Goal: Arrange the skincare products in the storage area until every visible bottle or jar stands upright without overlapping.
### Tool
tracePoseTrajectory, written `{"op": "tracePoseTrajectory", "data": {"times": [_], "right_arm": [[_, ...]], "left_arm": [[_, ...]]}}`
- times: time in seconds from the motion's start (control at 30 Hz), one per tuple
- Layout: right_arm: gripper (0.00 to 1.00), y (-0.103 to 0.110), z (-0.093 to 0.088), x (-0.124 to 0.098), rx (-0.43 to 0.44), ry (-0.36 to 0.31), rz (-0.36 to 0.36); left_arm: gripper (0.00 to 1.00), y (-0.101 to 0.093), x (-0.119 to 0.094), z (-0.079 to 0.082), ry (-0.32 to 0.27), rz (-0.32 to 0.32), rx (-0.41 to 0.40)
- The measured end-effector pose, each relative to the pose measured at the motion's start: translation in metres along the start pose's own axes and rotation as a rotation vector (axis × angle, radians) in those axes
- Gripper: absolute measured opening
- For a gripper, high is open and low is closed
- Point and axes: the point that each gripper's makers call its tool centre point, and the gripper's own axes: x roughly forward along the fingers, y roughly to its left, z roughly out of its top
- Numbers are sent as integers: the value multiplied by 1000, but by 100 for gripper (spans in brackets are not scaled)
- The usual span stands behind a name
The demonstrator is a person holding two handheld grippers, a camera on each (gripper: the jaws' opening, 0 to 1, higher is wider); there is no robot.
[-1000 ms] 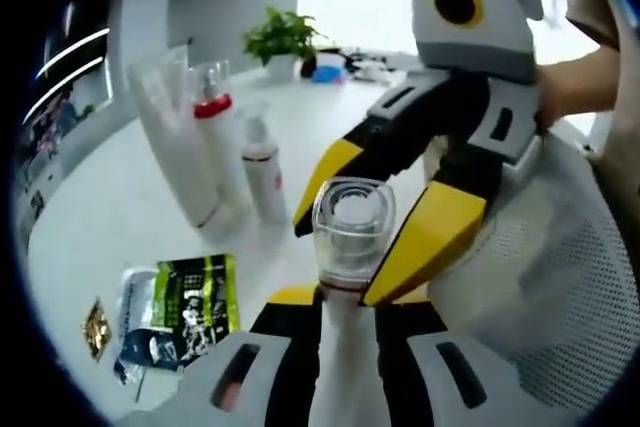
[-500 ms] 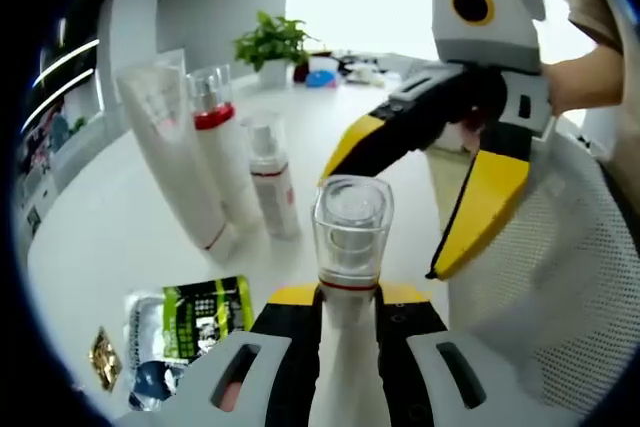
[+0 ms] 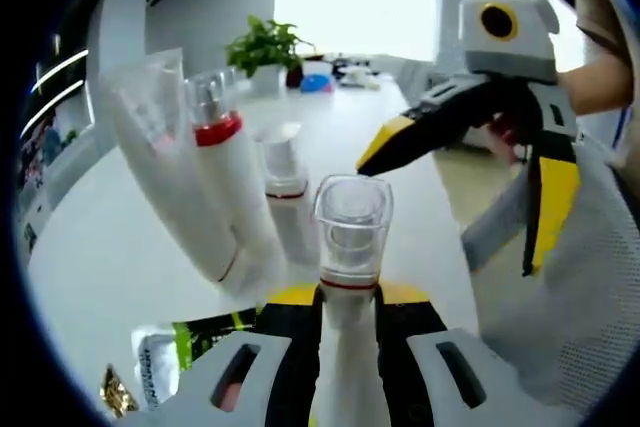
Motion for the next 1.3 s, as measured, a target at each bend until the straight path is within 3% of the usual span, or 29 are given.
{"op": "tracePoseTrajectory", "data": {"times": [0.2, 0.6, 1.3], "right_arm": [[68, -2, -5, 3, -2, 15, -6], [70, -6, -10, 4, 5, 18, -11], [71, -1, -6, 5, 11, 23, -15]], "left_arm": [[17, 15, 7, 5, -7, 8, -5], [17, 36, 16, 14, -28, 23, -17], [17, 43, 24, 19, -14, 16, 18]]}}
